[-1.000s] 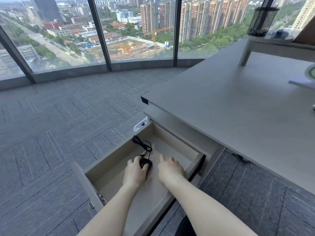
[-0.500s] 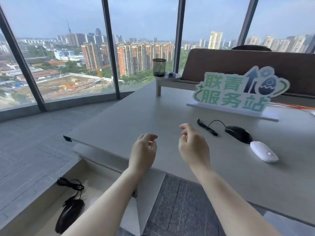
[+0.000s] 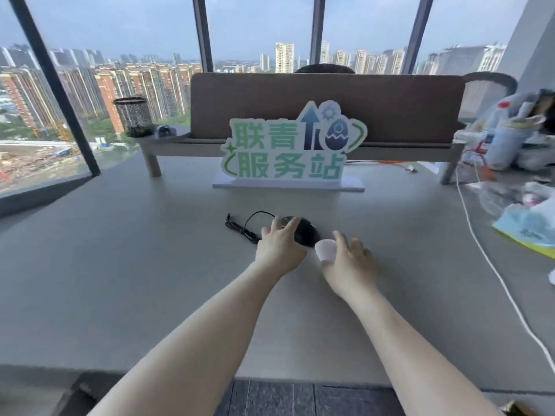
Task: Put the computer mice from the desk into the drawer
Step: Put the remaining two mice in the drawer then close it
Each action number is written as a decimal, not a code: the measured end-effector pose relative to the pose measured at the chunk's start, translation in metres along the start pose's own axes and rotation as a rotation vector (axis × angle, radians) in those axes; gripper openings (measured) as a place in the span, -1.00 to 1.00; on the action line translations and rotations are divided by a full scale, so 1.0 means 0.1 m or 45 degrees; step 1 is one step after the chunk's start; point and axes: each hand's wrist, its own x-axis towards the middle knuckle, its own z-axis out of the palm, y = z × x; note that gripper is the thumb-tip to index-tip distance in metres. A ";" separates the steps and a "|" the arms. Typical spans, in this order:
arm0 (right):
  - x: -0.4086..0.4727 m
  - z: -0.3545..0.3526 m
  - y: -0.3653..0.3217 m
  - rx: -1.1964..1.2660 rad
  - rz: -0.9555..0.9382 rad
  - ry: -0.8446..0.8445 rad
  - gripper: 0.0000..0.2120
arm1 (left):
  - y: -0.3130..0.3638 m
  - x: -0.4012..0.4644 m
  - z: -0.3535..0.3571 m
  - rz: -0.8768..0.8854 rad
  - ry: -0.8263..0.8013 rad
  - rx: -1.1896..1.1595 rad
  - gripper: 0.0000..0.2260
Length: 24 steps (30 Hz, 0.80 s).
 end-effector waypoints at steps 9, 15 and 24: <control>0.12 0.02 0.23 -0.044 -0.097 0.053 -0.42 | 0.14 0.45 0.25 -0.093 0.062 0.043 -0.77; 0.08 0.08 0.24 -0.043 -0.158 0.123 -0.53 | -0.02 0.24 0.21 -0.220 0.273 0.045 -0.63; -0.45 -0.14 -0.53 0.396 -0.320 0.138 -0.55 | -0.43 -0.60 -0.70 -0.141 0.567 -0.208 -0.66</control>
